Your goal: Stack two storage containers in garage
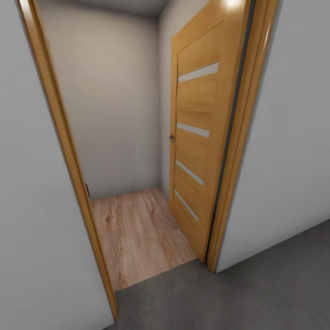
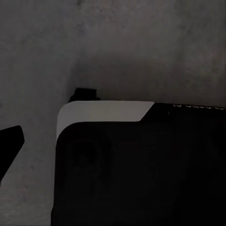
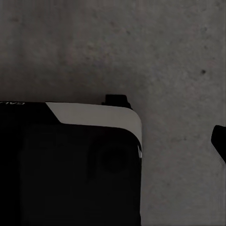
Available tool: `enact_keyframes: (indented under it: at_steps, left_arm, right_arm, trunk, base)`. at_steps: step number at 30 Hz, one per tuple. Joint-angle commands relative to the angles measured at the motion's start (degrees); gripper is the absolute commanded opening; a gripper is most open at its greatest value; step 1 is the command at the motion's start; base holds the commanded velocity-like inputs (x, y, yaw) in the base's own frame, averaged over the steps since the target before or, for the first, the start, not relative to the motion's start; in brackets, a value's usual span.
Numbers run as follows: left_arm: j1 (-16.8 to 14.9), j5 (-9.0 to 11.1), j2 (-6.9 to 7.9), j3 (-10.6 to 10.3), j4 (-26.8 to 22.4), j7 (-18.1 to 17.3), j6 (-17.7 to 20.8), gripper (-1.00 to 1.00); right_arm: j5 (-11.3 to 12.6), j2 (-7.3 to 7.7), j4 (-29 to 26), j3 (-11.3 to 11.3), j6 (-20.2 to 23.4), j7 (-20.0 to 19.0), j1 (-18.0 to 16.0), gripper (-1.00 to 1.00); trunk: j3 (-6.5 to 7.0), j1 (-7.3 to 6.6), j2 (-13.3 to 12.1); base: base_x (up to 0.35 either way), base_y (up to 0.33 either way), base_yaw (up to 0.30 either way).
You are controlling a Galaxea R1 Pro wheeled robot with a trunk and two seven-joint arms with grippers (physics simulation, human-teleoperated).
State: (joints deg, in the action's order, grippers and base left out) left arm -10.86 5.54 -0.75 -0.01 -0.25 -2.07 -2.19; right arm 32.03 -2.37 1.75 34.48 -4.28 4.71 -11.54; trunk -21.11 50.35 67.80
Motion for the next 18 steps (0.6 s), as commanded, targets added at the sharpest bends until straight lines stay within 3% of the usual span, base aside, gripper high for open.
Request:
enact_keyframes:
  at_steps: [1,18]
  left_arm:
    - [-0.04,0.55,-0.02,-0.06,0.07,-0.21,-0.14,1.0]
    - [-0.03,0.53,-0.29,-0.17,0.07,0.03,0.05,1.0]
  right_arm:
    - [0.49,-0.04,0.19,0.49,-0.3,0.03,-0.07,1.0]
    - [0.49,-0.05,0.19,0.5,-0.32,0.06,-0.07,1.0]
  trunk:
    - [-0.06,0.03,0.03]
    - [-0.06,0.03,0.03]
  base:
    - [0.296,0.0,0.0]
    - [0.318,0.0,-0.014]
